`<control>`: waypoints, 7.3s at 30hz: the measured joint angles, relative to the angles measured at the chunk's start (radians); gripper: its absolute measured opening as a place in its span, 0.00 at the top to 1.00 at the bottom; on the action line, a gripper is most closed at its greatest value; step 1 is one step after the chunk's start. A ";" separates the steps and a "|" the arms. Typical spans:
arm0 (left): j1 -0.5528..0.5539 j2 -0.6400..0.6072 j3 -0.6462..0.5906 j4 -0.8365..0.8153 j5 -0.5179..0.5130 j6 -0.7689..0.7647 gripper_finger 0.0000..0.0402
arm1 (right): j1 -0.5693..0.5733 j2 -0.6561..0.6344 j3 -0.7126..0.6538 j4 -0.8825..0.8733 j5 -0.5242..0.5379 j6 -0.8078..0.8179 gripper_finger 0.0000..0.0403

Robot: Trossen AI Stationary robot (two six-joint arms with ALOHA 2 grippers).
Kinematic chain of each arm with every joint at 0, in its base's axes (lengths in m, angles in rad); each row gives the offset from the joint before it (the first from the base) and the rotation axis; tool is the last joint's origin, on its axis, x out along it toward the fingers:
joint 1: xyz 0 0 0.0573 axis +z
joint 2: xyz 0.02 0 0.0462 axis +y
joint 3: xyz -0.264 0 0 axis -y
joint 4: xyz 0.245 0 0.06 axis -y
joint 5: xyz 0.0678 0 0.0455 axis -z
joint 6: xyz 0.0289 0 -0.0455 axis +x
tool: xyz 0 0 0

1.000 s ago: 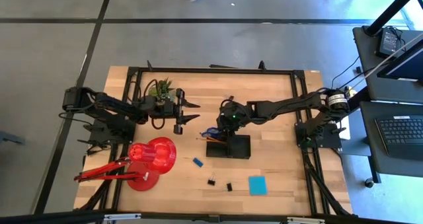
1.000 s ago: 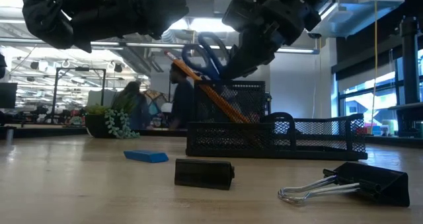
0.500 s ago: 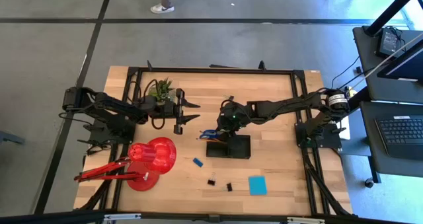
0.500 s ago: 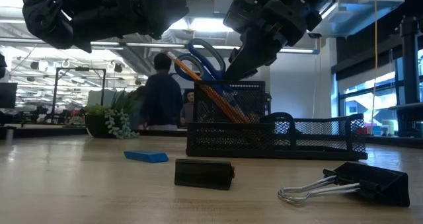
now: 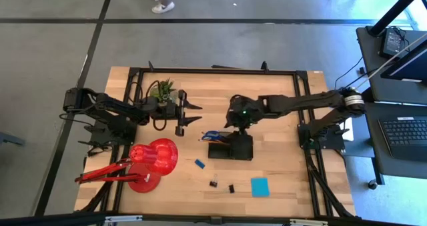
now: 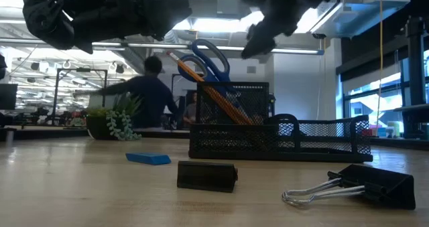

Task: Pick and place office supplies into organizer
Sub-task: Put the blue eraser into the black desk organizer

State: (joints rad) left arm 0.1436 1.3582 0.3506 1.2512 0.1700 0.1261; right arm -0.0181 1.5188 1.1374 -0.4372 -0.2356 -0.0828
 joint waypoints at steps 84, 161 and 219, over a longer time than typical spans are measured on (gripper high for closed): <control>-0.383 0.379 0.116 -0.574 -0.072 0.064 0.61 | 0.016 -0.355 -0.311 0.389 0.217 0.187 0.46; -0.405 0.478 0.128 -0.488 -0.031 -0.017 0.61 | 0.016 -0.354 -0.310 0.388 0.217 0.186 0.46; -0.402 0.378 0.127 -0.349 -0.301 0.066 0.82 | 0.016 -0.354 -0.310 0.389 0.217 0.180 0.46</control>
State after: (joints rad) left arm -0.2588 1.7359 0.4774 0.9024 -0.1307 0.1924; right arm -0.0022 1.1645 0.8272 -0.0486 -0.0189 0.0967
